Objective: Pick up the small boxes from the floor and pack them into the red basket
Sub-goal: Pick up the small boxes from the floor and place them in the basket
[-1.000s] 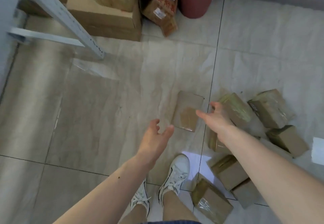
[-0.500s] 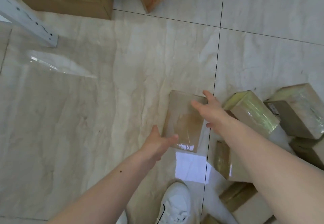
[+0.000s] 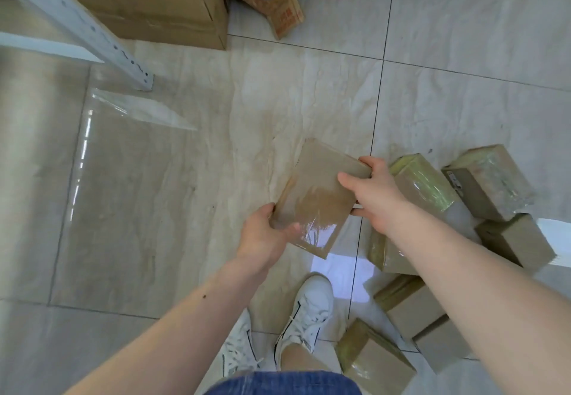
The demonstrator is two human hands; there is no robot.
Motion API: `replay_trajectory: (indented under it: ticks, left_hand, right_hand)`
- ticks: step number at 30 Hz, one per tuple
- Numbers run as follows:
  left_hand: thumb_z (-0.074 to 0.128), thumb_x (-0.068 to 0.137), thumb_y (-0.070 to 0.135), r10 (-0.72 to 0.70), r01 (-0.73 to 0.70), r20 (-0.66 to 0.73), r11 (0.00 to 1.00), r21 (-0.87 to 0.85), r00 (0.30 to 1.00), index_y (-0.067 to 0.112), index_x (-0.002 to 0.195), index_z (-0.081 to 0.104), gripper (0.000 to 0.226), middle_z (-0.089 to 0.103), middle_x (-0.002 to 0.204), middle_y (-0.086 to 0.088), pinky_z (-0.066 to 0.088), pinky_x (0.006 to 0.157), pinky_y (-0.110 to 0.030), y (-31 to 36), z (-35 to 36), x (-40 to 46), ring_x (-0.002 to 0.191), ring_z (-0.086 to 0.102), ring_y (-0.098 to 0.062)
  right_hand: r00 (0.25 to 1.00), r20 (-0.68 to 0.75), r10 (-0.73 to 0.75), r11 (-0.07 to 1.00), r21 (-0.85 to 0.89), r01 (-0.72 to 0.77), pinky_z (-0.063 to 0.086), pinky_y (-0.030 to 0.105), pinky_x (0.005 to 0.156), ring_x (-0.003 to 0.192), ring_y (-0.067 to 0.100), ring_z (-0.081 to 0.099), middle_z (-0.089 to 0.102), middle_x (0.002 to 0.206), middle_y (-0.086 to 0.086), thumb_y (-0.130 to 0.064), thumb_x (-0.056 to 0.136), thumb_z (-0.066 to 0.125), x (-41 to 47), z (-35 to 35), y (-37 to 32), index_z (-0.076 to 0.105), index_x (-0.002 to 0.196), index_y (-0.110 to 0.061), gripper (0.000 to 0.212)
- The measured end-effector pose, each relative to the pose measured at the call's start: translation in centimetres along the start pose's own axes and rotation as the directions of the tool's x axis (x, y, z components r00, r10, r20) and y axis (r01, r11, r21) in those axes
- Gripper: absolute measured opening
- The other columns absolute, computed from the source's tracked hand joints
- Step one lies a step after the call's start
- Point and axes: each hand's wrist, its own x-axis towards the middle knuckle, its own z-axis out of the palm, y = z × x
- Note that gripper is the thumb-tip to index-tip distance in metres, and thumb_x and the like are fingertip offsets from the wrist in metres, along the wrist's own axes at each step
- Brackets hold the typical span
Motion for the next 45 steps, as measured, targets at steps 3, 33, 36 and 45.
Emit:
replay_trajectory:
  ticks: [3, 33, 36, 45]
  left_hand:
    - [0.073, 0.086, 0.02, 0.038, -0.038, -0.037, 0.999, -0.004, 0.999, 0.015, 0.142, 0.047, 0.062, 0.054, 0.119, 0.002, 0.04, 0.081, -0.024, 1.8, -2.8, -5.5, 0.098, 0.053, -0.014]
    - [0.079, 0.071, 0.038, 0.106, -0.243, -0.434, 0.931, -0.273, 0.895, 0.028, 0.149, 0.024, 0.097, 0.036, 0.14, -0.003, 0.044, 0.105, -0.048, -11.0, -12.4, -38.1, 0.132, 0.04, -0.027]
    - [0.079, 0.074, 0.036, 0.105, -0.262, -0.469, 0.923, -0.283, 0.877, 0.026, 0.151, 0.021, 0.097, 0.032, 0.142, -0.001, 0.042, 0.106, -0.047, -14.8, -12.4, -40.3, 0.133, 0.037, -0.026]
    - [0.084, 0.073, 0.027, 0.021, -0.31, -0.576, 0.858, -0.41, 0.817, 0.026, 0.154, 0.013, 0.108, 0.026, 0.149, 0.002, 0.041, 0.102, -0.031, -27.9, -9.7, -46.7, 0.125, 0.042, -0.016]
  right_hand:
    - [0.999, -0.001, -0.034, 0.999, 0.013, 0.034, 0.056, 0.051, 0.089, 0.1, 0.023, 0.065, 0.056, 0.102, -0.01, -0.017, 0.086, 0.073, -5.8, -0.4, -2.7, 0.041, 0.126, -0.028, 0.053]
    - [0.905, 0.262, -0.335, 0.907, -0.171, 0.386, 0.059, 0.04, 0.082, 0.106, 0.026, 0.067, 0.064, 0.12, 0.005, -0.02, 0.089, 0.07, -40.9, 0.2, 0.9, 0.053, 0.13, -0.02, 0.044]
    - [0.892, 0.284, -0.353, 0.896, -0.172, 0.409, 0.059, 0.043, 0.085, 0.107, 0.027, 0.066, 0.062, 0.118, 0.003, -0.021, 0.089, 0.07, -43.0, 1.4, 4.1, 0.052, 0.118, -0.025, 0.034]
    - [0.83, 0.464, -0.31, 0.858, -0.239, 0.454, 0.059, 0.045, 0.088, 0.105, 0.023, 0.068, 0.061, 0.118, 0.001, -0.026, 0.089, 0.069, -48.0, 4.3, 14.9, 0.045, 0.125, -0.02, 0.043]
